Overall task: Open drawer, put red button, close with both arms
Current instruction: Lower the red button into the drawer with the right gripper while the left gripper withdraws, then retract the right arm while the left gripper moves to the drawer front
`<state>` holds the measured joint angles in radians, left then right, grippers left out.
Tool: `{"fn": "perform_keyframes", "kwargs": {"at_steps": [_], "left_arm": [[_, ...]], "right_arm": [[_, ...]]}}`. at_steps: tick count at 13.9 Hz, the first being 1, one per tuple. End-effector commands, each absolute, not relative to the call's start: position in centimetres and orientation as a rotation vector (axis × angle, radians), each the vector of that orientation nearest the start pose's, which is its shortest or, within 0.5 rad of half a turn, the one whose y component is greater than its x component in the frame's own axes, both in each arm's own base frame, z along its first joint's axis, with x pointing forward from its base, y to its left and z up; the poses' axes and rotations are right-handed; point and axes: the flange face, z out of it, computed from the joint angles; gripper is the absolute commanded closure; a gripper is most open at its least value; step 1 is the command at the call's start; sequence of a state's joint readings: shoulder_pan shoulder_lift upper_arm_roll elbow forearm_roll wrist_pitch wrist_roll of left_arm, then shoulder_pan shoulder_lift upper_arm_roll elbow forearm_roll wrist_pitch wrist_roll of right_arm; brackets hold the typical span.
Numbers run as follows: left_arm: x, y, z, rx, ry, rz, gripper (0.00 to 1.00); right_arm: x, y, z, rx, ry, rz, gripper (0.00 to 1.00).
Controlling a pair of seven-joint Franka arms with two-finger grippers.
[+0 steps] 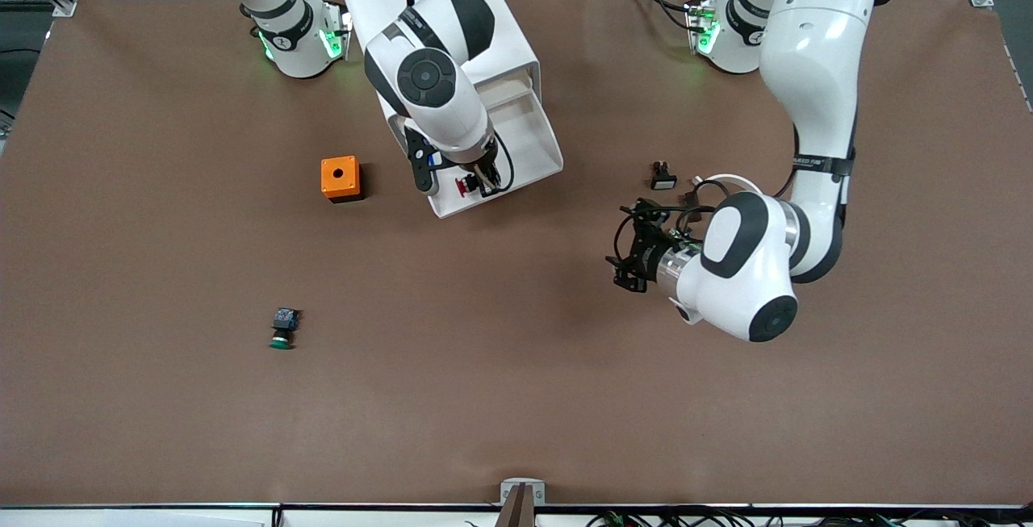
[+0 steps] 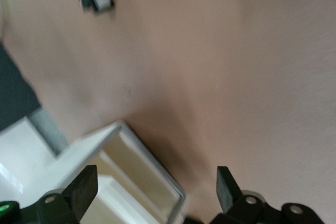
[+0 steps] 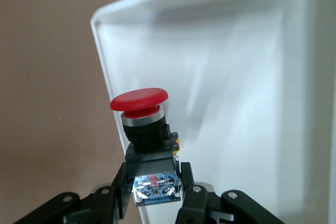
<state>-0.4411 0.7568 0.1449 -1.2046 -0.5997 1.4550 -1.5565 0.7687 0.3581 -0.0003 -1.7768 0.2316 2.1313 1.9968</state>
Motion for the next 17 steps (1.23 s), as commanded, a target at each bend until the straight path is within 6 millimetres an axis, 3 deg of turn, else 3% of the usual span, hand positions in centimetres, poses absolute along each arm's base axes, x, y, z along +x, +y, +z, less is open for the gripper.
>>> {"fn": "perform_keyframes", "kwargs": {"at_steps": [1,3,4,5,7,11,14,17], "left_arm": [[63.5,-28.5,35.1,-2.468,-1.606,0.833,0.01],[63.4,-28.6,36.9,-2.642,-1.391,0.712,0.01],[63.4,-28.6,37.2,-2.711,-1.277,0.659,0.01],[63.4,-28.6,37.3,-2.741,-1.221,0.634,0.01],[63.8,-28.3,38.4,-2.783,-1.213,0.587,0.01],[63.6,-29.5,38.7,-2.898,-1.006,0.540,0.01],[63.3,-31.3,38.5,-3.015,-0.792,0.498,0.01],[62.2,-34.5,37.6,-3.061,-0.679,0.461,0.01]], "right_arm": [[45.4,45.7,35.3,-2.374,1.981,0.296,0.61],[45.0,46.1,35.3,-2.383,1.987,0.300,0.32],[45.5,45.6,35.6,-2.389,1.981,0.299,0.08],[45.6,45.6,36.2,-2.410,1.959,0.304,0.00],[47.2,44.9,38.3,-2.423,1.930,0.306,0.00],[52.0,39.8,43.1,-2.589,1.693,0.315,0.00],[56.4,32.1,47.3,-2.728,1.450,0.331,0.00],[59.9,22.9,50.9,-2.754,1.416,0.385,0.00]]}}
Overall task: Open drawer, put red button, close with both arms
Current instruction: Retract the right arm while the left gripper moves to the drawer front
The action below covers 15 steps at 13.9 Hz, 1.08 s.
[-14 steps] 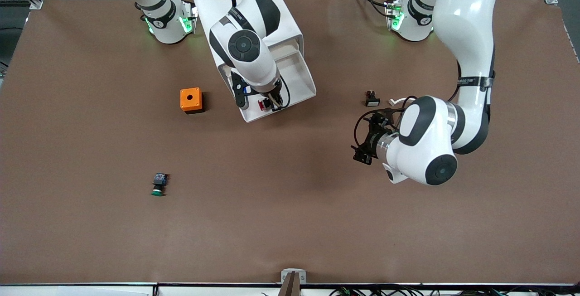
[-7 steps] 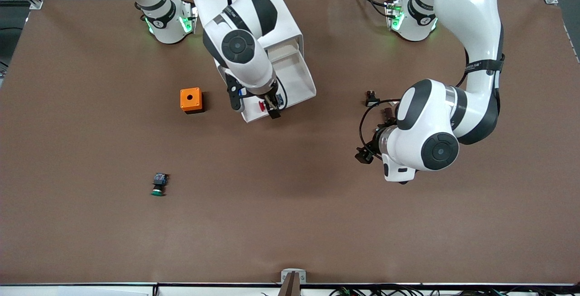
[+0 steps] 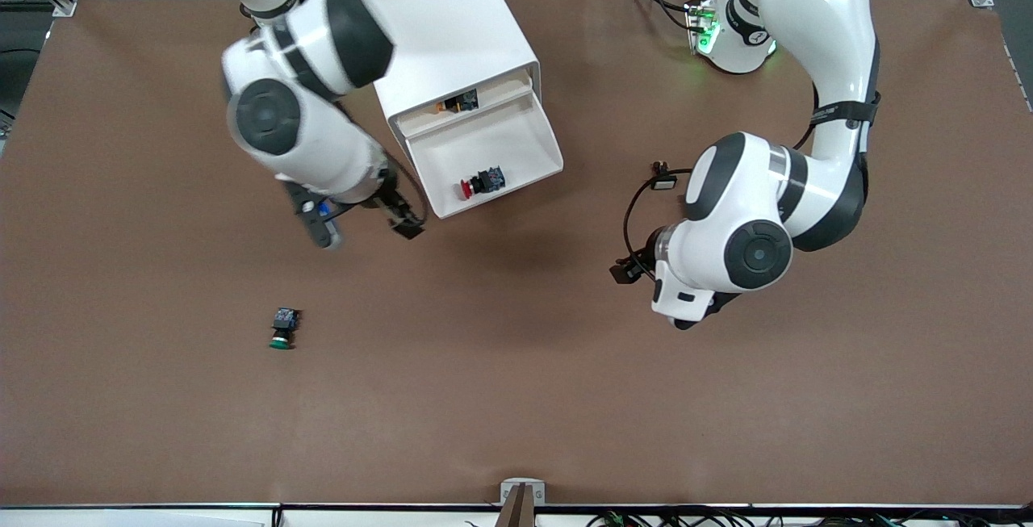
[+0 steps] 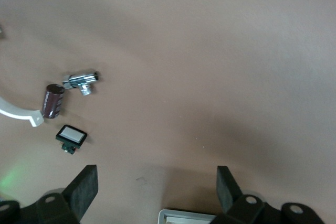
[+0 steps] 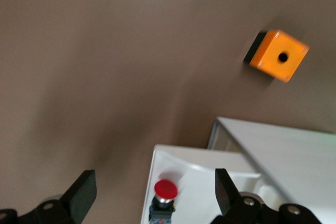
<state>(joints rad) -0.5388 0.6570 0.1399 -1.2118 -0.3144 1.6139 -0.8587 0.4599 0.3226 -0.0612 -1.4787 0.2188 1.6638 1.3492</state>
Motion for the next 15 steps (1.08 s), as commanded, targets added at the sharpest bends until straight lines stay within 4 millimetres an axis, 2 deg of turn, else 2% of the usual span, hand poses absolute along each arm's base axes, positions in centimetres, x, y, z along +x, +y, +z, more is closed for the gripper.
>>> {"fn": "perform_keyframes", "kwargs": {"at_steps": [1,2,3,4,7,10,13,15], "left_arm": [[61.7,-36.3,37.5,-3.092,-0.652,0.419,0.01],[60.4,-38.7,36.3,-3.104,-0.603,0.416,0.01],[59.7,-40.4,35.6,-3.113,-0.568,0.406,0.01],[58.5,-42.1,35.3,-3.117,-0.526,0.404,0.01],[56.3,-45.4,33.9,-3.118,-0.443,0.407,0.01],[53.9,-49.7,31.2,-3.145,-0.366,0.346,0.01],[51.5,-51.4,29.4,-3.120,-0.336,0.392,0.00],[49.8,-52.9,29.3,-3.109,-0.340,0.404,0.00]], "right_arm": [[60.6,19.8,51.3,-2.794,1.356,0.402,0.00],[61.0,17.7,51.5,-2.826,1.295,0.407,0.00],[61.5,14.8,52.2,-2.831,1.250,0.392,0.00],[61.5,12.0,53.9,-2.858,1.159,0.340,0.00],[60.9,6.6,56.3,-3.017,0.908,0.246,0.00],[60.1,1.2,58.1,-3.058,0.686,0.219,0.00],[58.6,-2.3,59.7,-3.079,0.495,0.198,0.00],[57.4,-3.9,60.6,-3.093,0.331,0.156,0.00]]}}
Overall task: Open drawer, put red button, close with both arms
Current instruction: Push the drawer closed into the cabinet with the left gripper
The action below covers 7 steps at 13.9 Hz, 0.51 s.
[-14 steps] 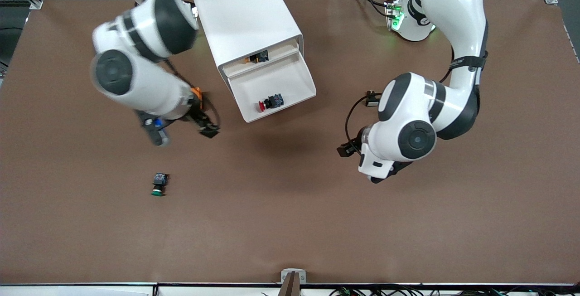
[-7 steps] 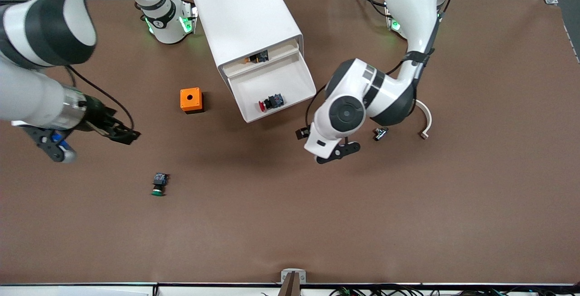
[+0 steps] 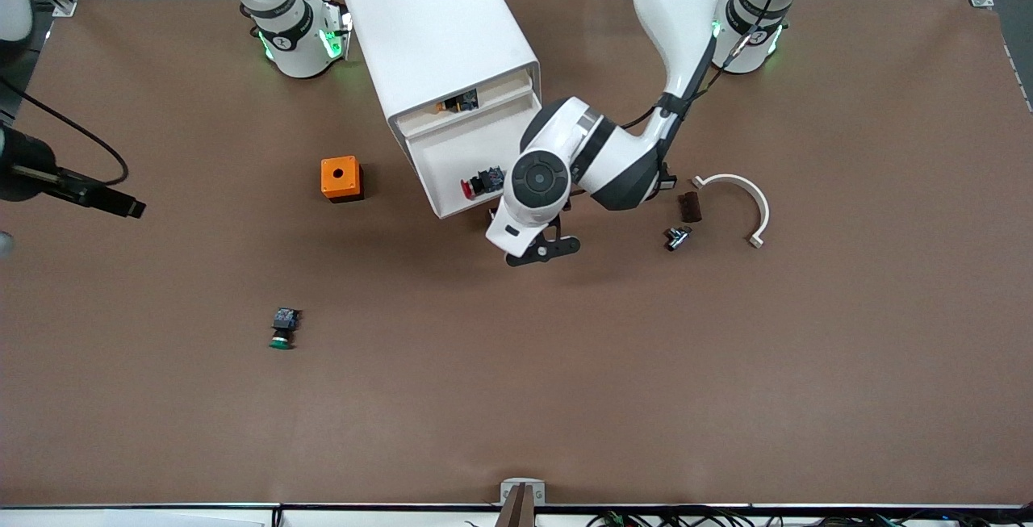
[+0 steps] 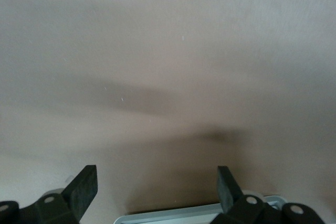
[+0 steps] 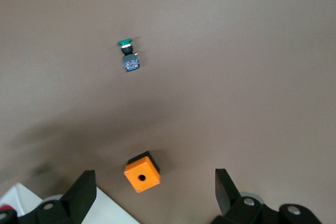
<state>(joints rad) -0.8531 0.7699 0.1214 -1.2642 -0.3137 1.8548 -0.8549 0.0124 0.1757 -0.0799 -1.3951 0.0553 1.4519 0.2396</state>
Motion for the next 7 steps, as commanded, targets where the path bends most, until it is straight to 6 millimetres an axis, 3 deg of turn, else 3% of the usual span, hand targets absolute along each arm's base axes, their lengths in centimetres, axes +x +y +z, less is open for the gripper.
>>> {"fn": "perform_keyframes", "kwargs": {"at_steps": [1,5,7], "left_arm": [[48.6,-54.0,29.3,-3.101,-0.354,0.405,0.00],[44.1,-57.4,29.3,-3.062,-0.388,0.422,0.00],[41.7,-59.1,28.9,-3.059,-0.361,0.472,0.00]], "right_arm": [[56.9,-4.2,60.9,-3.100,0.278,0.110,0.00],[53.4,-3.8,59.3,-3.124,0.219,-0.052,0.00],[53.4,-3.7,59.4,-3.127,0.211,-0.057,0.00]]}}
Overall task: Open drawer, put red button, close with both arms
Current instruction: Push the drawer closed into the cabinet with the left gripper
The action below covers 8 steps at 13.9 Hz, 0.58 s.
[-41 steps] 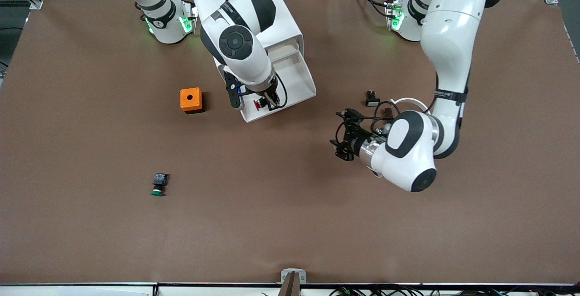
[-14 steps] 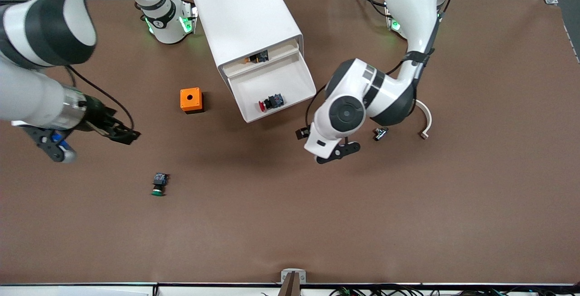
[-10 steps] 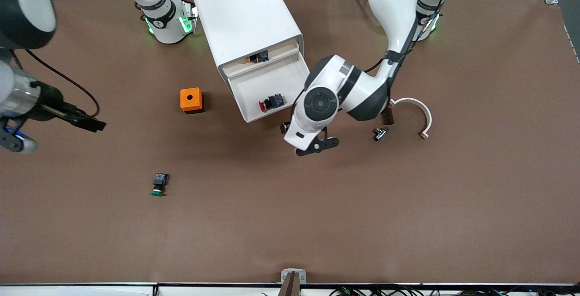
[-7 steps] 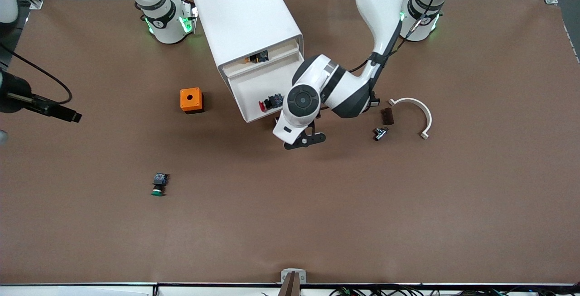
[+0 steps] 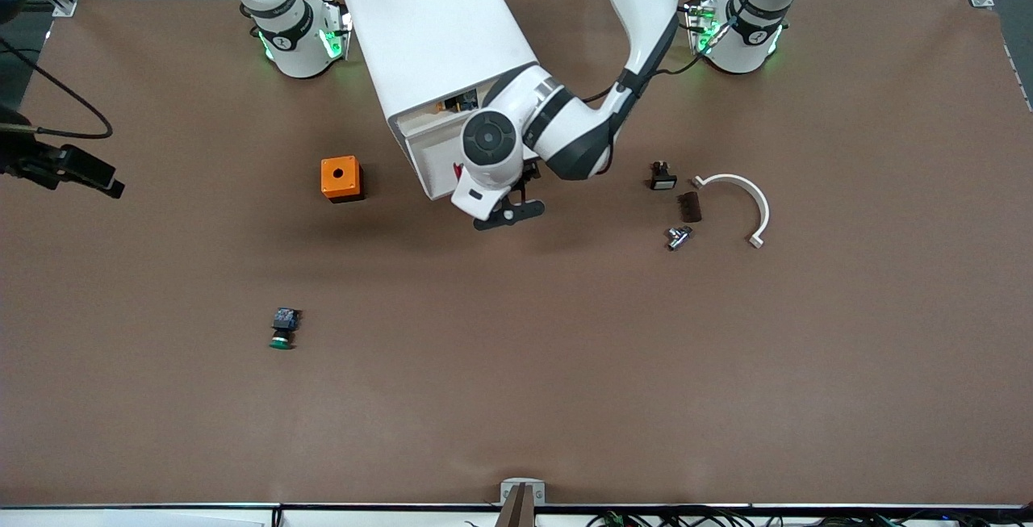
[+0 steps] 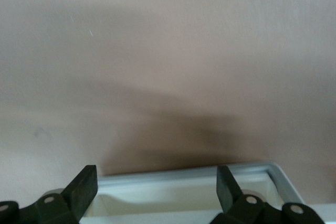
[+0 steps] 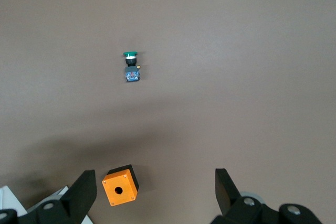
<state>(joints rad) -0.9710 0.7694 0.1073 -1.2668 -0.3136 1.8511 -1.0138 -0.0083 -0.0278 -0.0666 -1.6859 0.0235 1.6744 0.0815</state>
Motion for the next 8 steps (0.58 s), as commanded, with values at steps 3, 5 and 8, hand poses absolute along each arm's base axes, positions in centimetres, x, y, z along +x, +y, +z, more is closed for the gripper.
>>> {"fn": "perform_keyframes", "kwargs": {"at_steps": [3,5,8], "left_arm": [[38.9,-60.9,29.0,-3.065,-0.304,0.517,0.00],[37.6,-61.7,28.7,-3.056,-0.303,0.527,0.00],[36.3,-62.4,28.8,-3.050,-0.304,0.526,0.00]], "right_arm": [[53.6,-3.9,59.6,-3.145,0.207,-0.058,0.00],[53.6,-3.8,59.9,-3.144,0.210,-0.060,0.00],[54.6,-3.8,61.7,-3.143,0.227,-0.116,0.00]]}}
